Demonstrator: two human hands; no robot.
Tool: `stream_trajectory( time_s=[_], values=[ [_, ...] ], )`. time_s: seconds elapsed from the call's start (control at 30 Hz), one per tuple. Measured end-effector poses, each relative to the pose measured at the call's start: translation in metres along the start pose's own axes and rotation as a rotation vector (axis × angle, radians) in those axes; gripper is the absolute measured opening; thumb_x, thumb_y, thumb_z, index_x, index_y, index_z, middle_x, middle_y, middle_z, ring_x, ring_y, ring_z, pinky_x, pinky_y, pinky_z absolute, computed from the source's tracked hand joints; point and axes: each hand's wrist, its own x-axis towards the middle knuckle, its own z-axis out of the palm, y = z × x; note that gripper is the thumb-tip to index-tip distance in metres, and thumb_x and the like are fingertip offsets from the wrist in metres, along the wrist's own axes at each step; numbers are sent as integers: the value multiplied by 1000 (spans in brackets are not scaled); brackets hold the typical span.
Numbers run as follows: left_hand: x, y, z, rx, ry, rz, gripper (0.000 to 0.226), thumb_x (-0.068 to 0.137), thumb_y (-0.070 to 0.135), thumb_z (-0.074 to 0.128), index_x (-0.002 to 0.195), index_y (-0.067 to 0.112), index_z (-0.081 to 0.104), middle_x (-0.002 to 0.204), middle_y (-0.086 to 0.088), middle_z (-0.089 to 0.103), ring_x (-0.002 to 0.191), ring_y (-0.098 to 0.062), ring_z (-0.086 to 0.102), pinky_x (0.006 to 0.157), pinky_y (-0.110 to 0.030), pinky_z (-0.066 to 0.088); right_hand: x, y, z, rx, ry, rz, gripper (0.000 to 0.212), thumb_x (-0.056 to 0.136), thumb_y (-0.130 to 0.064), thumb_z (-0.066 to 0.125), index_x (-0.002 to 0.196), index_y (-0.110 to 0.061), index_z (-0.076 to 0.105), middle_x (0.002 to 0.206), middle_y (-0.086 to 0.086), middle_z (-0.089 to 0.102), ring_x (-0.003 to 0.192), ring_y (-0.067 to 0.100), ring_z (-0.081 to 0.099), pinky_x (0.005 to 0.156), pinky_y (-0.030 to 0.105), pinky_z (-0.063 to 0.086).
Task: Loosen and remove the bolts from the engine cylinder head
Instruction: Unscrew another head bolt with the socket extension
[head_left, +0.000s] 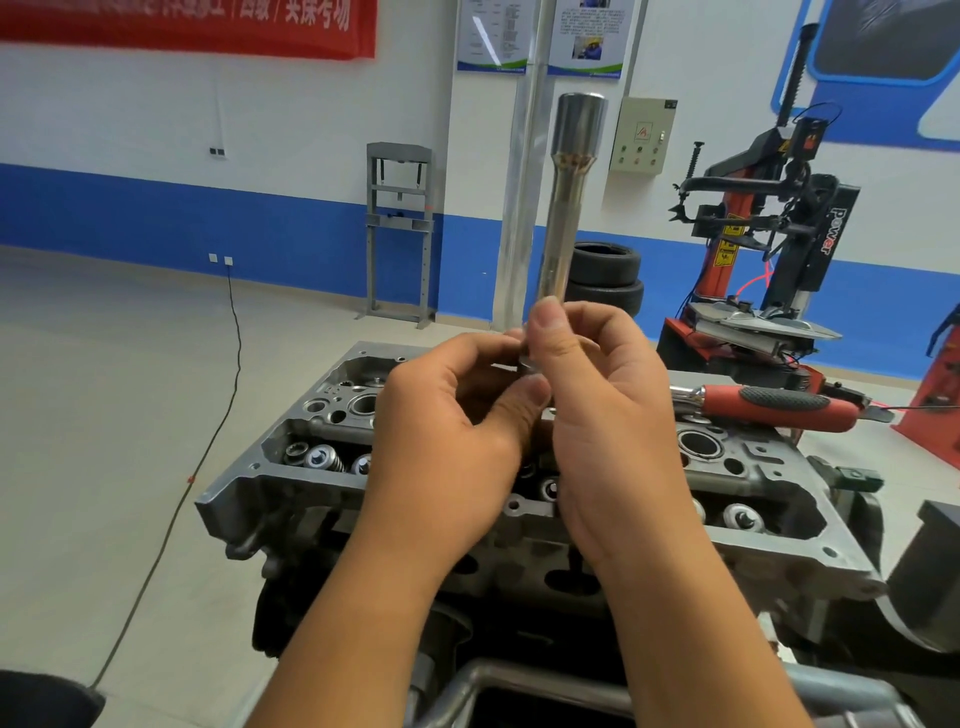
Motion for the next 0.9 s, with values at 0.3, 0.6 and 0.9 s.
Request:
stream_trajectory(
  time_s=[0.3, 0.6, 0.9],
  values=[
    [3, -1, -5, -85, -56, -84, 26, 98, 12, 70, 122, 19, 76, 107, 4, 81, 101, -15, 78, 86, -42, 64, 0, 0, 0, -7, -23, -8, 30, 94, -44, 58, 89, -19, 73, 90, 10, 72, 88, 22, 69, 83, 45, 60],
    [2, -1, -4, -79, -20, -40, 22, 92, 25, 75, 113, 20, 78, 99, 4, 82, 93, -15, 79, 79, -38, 65, -1, 1, -1, -5, -23, -14, 26, 91, -46, 63, 91, -21, 70, 85, 1, 72, 81, 16, 71, 73, 33, 59],
    [1, -1, 0, -27, 50, -13, 11, 89, 21, 81, 99, 24, 78, 89, 8, 81, 84, -12, 79, 70, -27, 64, -3, -2, 0, -1, -4, 8, 31, 86, -44, 73, 100, -18, 66, 96, 9, 77, 89, 26, 75, 82, 45, 64]
  ],
)
